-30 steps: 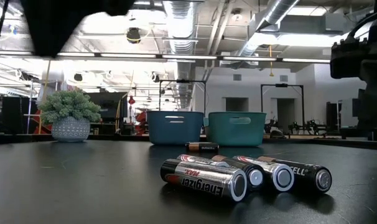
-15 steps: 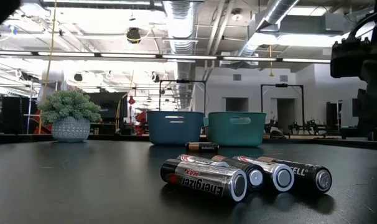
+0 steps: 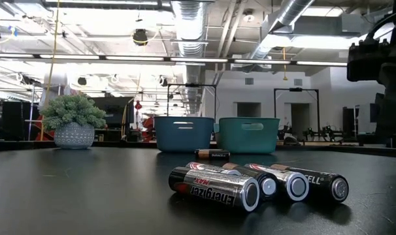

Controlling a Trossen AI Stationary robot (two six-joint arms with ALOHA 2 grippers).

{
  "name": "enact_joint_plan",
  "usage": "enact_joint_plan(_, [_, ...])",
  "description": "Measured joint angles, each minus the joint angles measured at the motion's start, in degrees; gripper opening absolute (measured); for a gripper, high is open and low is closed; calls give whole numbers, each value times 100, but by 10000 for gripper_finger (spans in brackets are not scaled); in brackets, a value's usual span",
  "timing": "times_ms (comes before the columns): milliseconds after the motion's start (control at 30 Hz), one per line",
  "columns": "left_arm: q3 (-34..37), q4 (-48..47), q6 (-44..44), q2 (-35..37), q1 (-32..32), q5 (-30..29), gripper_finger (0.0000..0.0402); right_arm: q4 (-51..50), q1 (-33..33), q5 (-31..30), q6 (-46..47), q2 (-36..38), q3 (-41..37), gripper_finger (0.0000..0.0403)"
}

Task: Sort batteries
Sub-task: Put the black battery into the green bin

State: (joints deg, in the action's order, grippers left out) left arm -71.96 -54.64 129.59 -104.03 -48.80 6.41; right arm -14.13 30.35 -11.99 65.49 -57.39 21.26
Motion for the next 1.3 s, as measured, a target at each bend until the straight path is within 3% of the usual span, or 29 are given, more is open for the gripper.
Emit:
enact_joint_plan(300, [274, 277, -74, -99, -29, -6, 125, -24, 0, 0, -2, 1, 0, 118])
enact_joint_plan(533, [1057, 1611, 34, -51, -92, 56, 125, -19, 0, 0, 2, 1, 0, 118])
enact_joint_plan(800, [1167, 1529, -82, -74, -96, 84, 125, -20, 0, 2, 44, 1, 0, 118])
enact_joint_plan(1133, [1169, 1377, -176, -83, -103, 99, 39, -22, 0, 2, 44, 0, 0, 118])
enact_joint_plan(1300, [1169, 1342, -176, -83, -103, 101, 38, -22, 0, 2, 45, 1, 0, 118])
